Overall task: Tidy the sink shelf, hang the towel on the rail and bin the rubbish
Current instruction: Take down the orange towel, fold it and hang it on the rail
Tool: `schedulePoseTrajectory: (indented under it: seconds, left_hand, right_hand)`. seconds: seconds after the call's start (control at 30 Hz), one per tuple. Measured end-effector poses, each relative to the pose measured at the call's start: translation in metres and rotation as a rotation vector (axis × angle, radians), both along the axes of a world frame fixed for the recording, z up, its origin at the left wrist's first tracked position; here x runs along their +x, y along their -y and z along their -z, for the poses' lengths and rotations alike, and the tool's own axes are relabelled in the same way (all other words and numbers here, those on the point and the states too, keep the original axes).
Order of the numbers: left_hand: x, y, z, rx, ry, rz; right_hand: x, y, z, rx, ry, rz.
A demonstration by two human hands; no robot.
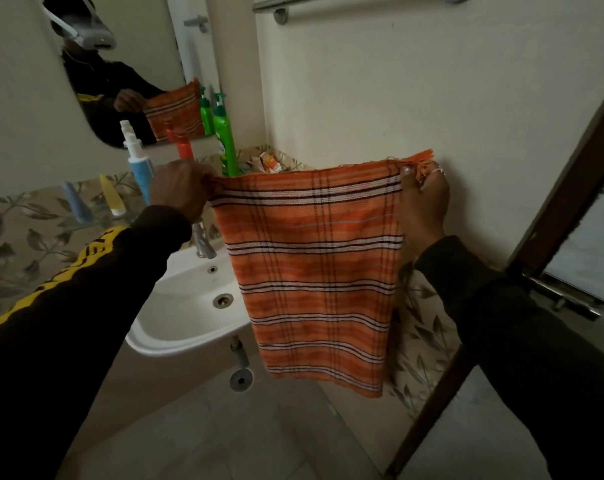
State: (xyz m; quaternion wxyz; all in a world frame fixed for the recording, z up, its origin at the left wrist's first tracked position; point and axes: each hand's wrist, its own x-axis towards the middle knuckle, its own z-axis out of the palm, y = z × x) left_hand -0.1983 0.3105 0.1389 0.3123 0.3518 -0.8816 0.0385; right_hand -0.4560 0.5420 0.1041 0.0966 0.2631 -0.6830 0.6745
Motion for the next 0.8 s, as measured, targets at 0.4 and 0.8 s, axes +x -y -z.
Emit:
schedulePoseTrajectory:
  seconds: [0.4, 0.8]
  left_hand:
    - [-0.026, -0.002, 0.002, -0.106, 0.038, -0.016]
    - [-0.04, -0.009, 0.005, 0.047, 0.001, -0.008]
  right_hand:
    - [-0.011, -0.023, 0.005, -0.052, 0.097, 0.045]
    - [-0.012, -0.03, 0.016, -0.012, 0.125, 0.1]
